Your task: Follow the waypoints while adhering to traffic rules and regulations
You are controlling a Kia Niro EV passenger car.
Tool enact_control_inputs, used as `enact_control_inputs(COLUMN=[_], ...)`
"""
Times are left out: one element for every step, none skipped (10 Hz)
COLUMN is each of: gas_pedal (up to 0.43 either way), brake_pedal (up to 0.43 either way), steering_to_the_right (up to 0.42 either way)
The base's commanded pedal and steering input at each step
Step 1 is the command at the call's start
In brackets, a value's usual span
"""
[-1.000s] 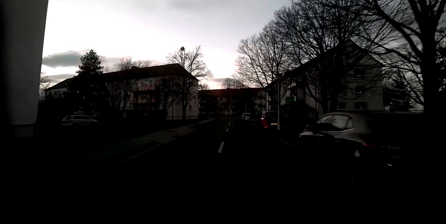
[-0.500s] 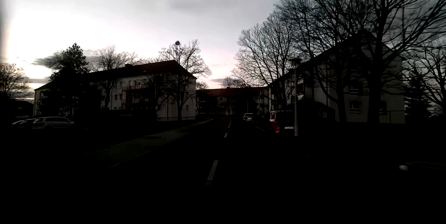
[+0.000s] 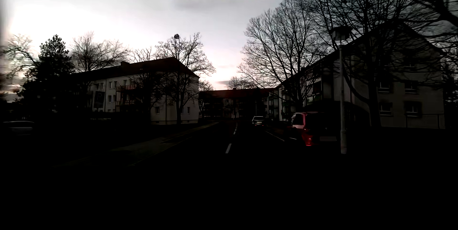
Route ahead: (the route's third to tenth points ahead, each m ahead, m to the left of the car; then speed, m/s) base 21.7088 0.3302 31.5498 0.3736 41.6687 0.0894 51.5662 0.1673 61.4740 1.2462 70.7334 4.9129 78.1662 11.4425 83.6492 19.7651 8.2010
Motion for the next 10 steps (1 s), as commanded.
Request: enact_control_inputs(gas_pedal=[0.059,0.059,0.059,0.059,0.059,0.047,0.047,0.047,0.047,0.047], brake_pedal=[0.0,0.0,0.0,0.0,0.0,0.0,0.0,0.0,0.0,0.0], steering_to_the_right=[-0.006,-0.006,-0.006,-0.006,-0.006,-0.004,-0.004,-0.004,-0.004,-0.004])
